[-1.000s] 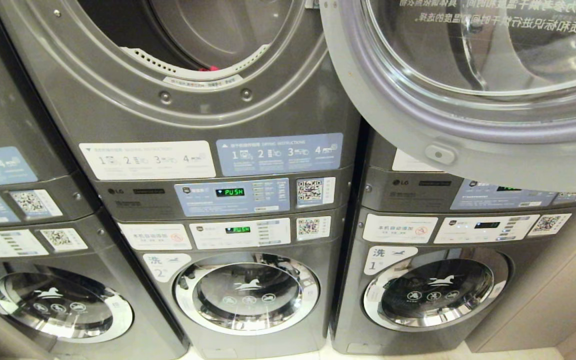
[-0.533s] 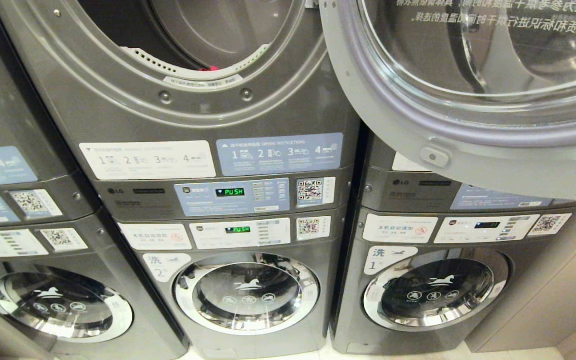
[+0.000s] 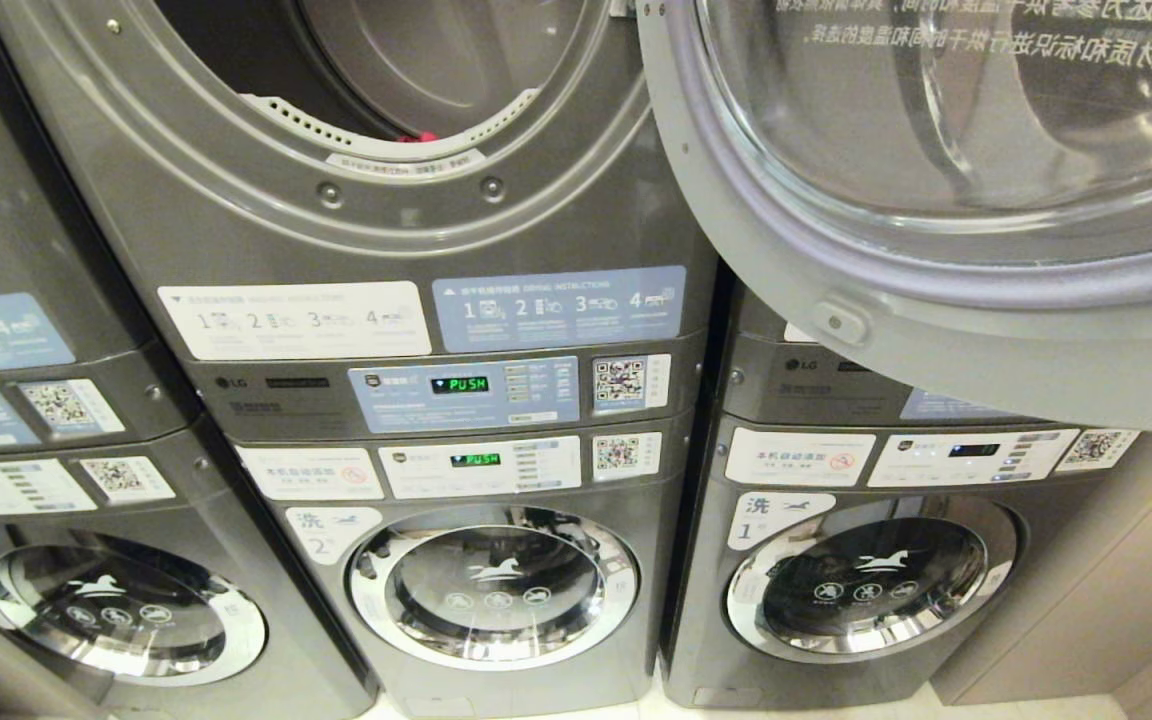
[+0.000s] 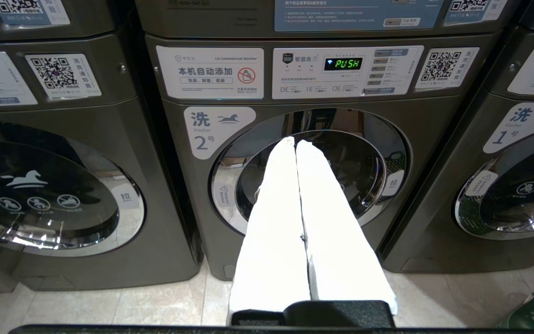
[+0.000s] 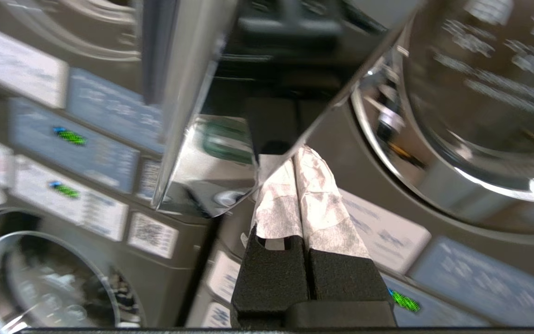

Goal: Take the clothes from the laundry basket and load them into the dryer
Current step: Close the dryer

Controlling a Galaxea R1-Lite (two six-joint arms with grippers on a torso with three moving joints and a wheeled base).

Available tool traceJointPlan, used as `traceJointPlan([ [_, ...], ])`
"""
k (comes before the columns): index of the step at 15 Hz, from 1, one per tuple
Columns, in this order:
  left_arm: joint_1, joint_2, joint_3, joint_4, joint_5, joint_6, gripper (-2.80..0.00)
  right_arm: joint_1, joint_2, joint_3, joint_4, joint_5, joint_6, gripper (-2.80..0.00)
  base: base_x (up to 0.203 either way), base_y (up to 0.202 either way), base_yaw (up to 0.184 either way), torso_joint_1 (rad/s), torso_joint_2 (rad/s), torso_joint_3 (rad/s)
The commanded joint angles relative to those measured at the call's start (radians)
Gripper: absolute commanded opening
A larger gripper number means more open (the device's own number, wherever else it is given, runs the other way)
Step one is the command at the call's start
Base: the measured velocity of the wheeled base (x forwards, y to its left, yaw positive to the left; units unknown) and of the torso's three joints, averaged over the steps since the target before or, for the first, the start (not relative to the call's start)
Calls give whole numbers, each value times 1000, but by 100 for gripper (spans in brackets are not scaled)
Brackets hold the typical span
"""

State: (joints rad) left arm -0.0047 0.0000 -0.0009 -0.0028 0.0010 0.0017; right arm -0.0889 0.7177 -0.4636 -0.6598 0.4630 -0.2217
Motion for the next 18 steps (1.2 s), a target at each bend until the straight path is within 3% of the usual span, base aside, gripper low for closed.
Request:
traceJointPlan([
  [1, 0, 0, 1, 0, 1, 0, -280, 0, -6, -6, -4, 39, -4, -280, 0, 0, 0, 0, 0, 0],
  [8, 0, 0, 1, 0, 1, 0, -280, -1, -6, -9, -4, 254, -54, -280, 0, 0, 0, 0, 0, 0],
  [18, 0, 0, 1, 0, 1, 0, -280, 1, 57, -85, -2, 387, -49, -280, 0, 0, 0, 1, 1, 29],
])
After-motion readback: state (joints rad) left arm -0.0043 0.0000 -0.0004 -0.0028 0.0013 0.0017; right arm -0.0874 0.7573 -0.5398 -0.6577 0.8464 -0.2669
